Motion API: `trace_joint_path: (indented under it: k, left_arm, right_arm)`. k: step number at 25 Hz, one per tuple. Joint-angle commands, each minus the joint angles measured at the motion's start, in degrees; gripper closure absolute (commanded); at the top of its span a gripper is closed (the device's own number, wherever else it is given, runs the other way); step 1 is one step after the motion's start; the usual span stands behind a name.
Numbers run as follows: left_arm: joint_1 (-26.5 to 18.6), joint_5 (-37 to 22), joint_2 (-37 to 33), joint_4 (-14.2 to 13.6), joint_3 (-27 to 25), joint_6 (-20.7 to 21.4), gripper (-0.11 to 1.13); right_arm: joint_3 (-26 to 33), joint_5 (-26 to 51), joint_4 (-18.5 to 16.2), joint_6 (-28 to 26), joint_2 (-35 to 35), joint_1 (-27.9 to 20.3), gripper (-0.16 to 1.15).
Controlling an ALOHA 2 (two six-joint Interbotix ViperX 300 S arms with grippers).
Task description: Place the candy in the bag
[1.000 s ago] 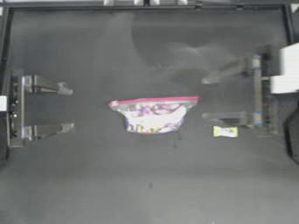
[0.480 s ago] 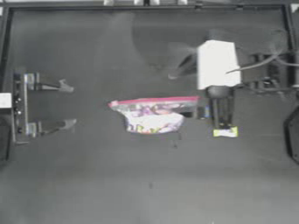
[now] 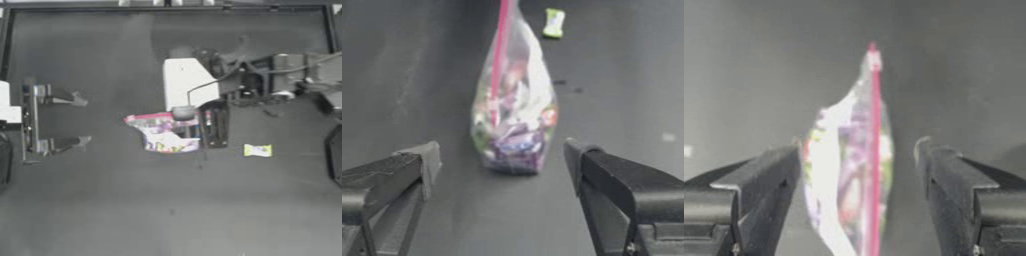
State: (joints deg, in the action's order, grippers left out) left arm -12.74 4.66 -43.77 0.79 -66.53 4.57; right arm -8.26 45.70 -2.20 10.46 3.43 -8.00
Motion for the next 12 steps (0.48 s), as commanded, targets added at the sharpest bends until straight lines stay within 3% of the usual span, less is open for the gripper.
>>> trace_joint_path:
  k: [1,12]
  left_arm:
    - [-0.44,0.18,1.49,0.09,0.88,-0.09,-0.01]
    - [-1.49,0.97,4.39,-0.09,0.88,0.00,0.00]
  right_arm:
    - [3.96,0.62,2.72,1.93,-1.23,-0.79,0.02]
    - [10.72,5.10,3.34,4.31,-7.73,-1.67,0.02]
